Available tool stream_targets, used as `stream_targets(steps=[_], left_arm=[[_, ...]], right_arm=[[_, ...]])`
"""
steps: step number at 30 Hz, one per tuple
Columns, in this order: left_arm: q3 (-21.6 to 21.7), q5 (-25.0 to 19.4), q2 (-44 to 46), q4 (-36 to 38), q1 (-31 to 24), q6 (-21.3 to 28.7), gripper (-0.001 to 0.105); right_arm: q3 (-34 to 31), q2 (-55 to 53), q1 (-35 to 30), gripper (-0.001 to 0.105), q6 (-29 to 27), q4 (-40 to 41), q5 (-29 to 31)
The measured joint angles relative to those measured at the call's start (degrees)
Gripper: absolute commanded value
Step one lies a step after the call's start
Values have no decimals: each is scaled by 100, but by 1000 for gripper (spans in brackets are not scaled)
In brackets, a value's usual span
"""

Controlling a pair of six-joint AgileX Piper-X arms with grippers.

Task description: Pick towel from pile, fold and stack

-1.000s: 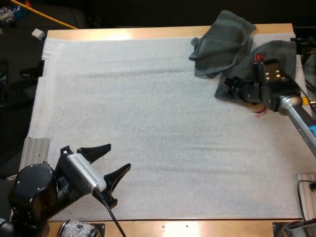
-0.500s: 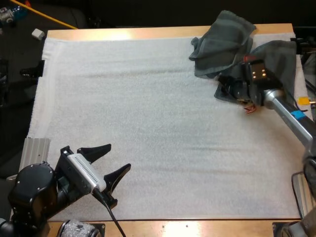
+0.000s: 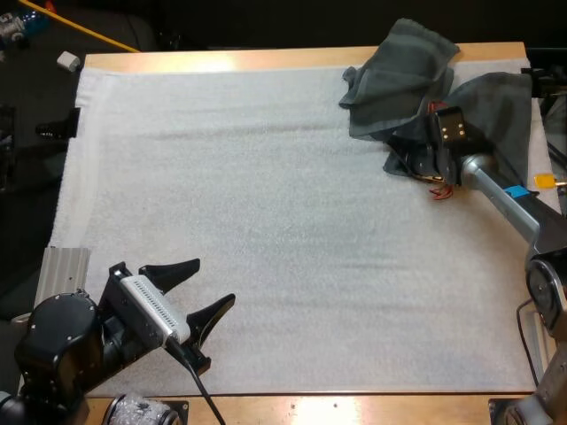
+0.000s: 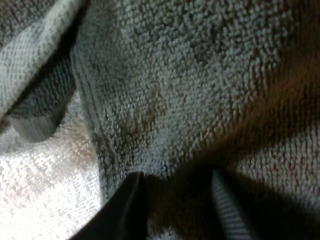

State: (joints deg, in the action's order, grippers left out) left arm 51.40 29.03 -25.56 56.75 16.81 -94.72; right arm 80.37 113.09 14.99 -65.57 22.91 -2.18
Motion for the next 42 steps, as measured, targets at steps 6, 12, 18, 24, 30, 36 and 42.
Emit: stream_targets(steps=[6,12,18,24,30,36,42], left_arm=[[0,0,0,0,0,0,60],[0,0,0,0,0,0,60],[0,0,0,0,0,0,60],[0,0,0,0,0,0,60],[0,0,0,0,0,0,60],[0,0,0,0,0,0,60],[0,0,0,0,0,-13,60]], right_arm=[[26,19,0,0,-15,4,-98],[26,-302,0,0,-443,125,-136],[26,-1224,91,1,-1239,338,-67],[39,-2157,185,0,-1863,622,20],[98,-2766,193,0,-2093,821,27],[86,-2744,216,28,-2037,1388,59],[86,-2581,221,58,-1923,2168,100]])
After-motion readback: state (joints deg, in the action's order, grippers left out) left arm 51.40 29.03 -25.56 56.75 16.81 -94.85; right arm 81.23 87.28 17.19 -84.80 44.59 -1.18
